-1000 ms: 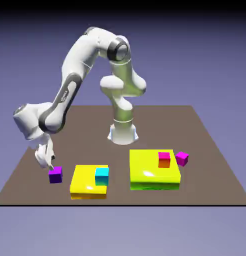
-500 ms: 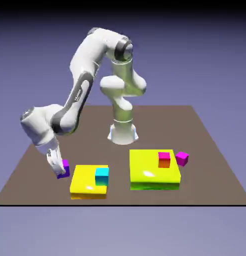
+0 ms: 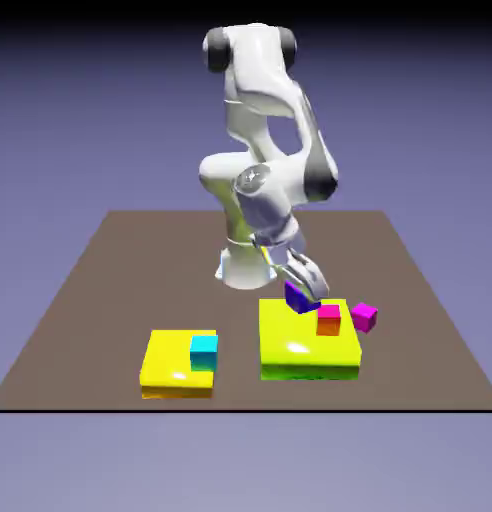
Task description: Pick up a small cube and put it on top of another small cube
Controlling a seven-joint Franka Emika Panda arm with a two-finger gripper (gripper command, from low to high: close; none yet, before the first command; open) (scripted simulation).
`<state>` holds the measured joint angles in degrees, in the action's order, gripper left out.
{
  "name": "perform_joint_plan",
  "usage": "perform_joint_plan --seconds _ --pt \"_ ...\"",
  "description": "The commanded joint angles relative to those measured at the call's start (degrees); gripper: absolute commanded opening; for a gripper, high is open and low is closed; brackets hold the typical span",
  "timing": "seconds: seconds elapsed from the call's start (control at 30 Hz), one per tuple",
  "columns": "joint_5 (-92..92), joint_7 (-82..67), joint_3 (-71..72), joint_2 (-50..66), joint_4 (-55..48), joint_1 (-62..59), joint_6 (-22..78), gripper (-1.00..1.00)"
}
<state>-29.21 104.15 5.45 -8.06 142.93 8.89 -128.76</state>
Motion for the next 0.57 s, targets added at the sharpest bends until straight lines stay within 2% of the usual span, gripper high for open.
perform_joint_plan --seconds 0.0,0.13,0.3,0.33,0.53 --pt "0.09 2.56 1.87 -1.86 1.47 0.69 -0.43 -1.0" --pt "-1.4 6.41 3.2 -3.95 4.87 0.05 -1.64 -1.0" --pt "-7.19 2.13 5.38 5.04 6.97 2.09 -12.8 -1.0" --pt "-7.19 2.12 5.38 5.04 6.97 2.09 -12.81 1.0" --pt "-1.4 6.41 3.2 -3.95 4.87 0.05 -1.65 1.0"
